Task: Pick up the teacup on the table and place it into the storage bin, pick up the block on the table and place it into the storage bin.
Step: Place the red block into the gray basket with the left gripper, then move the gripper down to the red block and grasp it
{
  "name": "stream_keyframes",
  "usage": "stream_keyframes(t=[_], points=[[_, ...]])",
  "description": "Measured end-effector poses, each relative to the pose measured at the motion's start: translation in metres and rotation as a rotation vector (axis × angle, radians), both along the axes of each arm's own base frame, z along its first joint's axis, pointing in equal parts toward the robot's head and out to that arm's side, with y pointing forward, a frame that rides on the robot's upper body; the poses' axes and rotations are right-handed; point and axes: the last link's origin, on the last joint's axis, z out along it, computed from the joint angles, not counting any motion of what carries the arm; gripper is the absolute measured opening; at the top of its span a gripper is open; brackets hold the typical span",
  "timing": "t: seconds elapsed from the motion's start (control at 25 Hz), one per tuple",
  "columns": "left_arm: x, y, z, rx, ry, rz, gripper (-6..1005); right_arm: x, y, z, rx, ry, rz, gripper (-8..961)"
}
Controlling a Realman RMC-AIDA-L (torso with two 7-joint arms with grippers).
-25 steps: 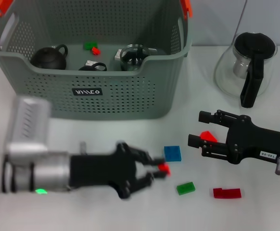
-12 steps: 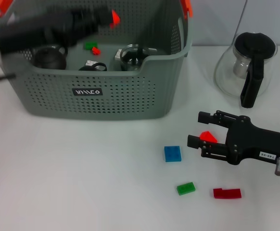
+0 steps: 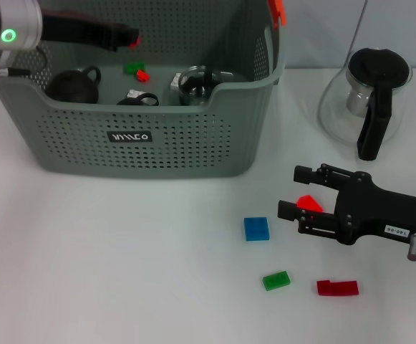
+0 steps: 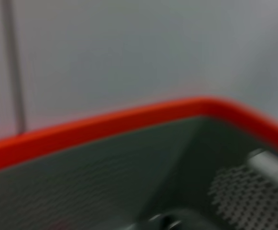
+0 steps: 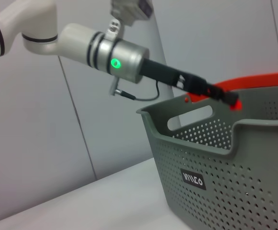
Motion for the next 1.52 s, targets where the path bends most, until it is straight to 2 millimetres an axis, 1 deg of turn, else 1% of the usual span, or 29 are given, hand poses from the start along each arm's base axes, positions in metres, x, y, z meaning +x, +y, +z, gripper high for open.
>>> stream_keyframes(t=[0.12, 0.24, 0.36, 0.48, 0.52, 0.6, 0.64, 0.68, 0.76, 0.84, 0.88, 0.96, 1.0, 1.16, 1.28, 1.32, 1.36, 1.4, 1.52], points=[[-0.003, 0.006, -0.009, 0.021, 0.078, 0.063, 272, 0.000, 0.000, 0.000, 0.000, 0.000, 0.001, 794], [0.000, 0.004, -0.013, 0.010, 0.081, 0.053, 300, -0.001, 0.001, 0.000, 0.000, 0.000, 0.002, 794], [0.004, -0.001, -0.009, 0.020, 0.009, 0.032, 329, -0.001, 0.001, 0.000, 0.001, 0.000, 0.003, 793], [0.004, -0.011, 0.005, 0.056, -0.134, -0.027, 357, -0.002, 0.002, 0.001, 0.001, 0.000, 0.006, 793], [0.003, -0.017, 0.012, 0.077, -0.200, -0.067, 367, -0.002, 0.002, 0.001, 0.001, 0.000, 0.007, 792], [-0.001, -0.034, 0.025, 0.117, -0.341, -0.180, 455, -0.002, 0.002, 0.001, 0.001, 0.000, 0.007, 792], [-0.007, -0.044, 0.031, 0.146, -0.402, -0.234, 500, -0.002, 0.002, 0.001, 0.001, 0.000, 0.007, 792], [-0.010, -0.059, 0.035, 0.164, -0.478, -0.326, 544, -0.002, 0.002, 0.000, -0.001, 0.000, 0.007, 792], [-0.019, -0.085, 0.040, 0.205, -0.561, -0.466, 632, -0.001, 0.001, 0.000, -0.004, 0.000, 0.006, 791], [-0.026, -0.108, 0.041, 0.215, -0.599, -0.571, 694, -0.001, 0.000, 0.000, -0.008, -0.001, 0.006, 791], [-0.031, -0.122, 0.038, 0.208, -0.595, -0.622, 726, 0.000, -0.001, 0.000, -0.011, -0.002, 0.006, 791], [-0.041, -0.142, 0.025, 0.159, -0.553, -0.662, 788, 0.001, -0.002, 0.000, -0.015, -0.003, 0.005, 790], [-0.047, -0.151, 0.015, 0.116, -0.518, -0.661, 789, 0.002, -0.003, 0.000, -0.021, -0.008, 0.005, 790], [-0.070, -0.177, -0.024, -0.056, -0.376, -0.626, 793, 0.006, -0.009, 0.001, -0.096, -0.033, -0.002, 789], [-0.085, -0.190, -0.047, -0.150, -0.304, -0.571, 794, 0.009, -0.010, 0.004, -0.174, -0.076, -0.032, 789], [-0.089, -0.192, -0.051, -0.156, -0.295, -0.552, 794, 0.009, -0.009, 0.005, -0.199, -0.103, -0.049, 788], [-0.089, -0.192, -0.051, -0.156, -0.295, -0.552, 794, 0.010, -0.008, 0.007, -0.228, -0.134, -0.071, 788], [-0.096, -0.196, -0.059, -0.156, -0.284, -0.505, 794, 0.010, -0.006, 0.009, -0.248, -0.167, -0.092, 788], [-0.102, -0.197, -0.064, -0.149, -0.287, -0.470, 795, 0.006, 0.002, 0.016, -0.279, -0.260, -0.128, 787]])
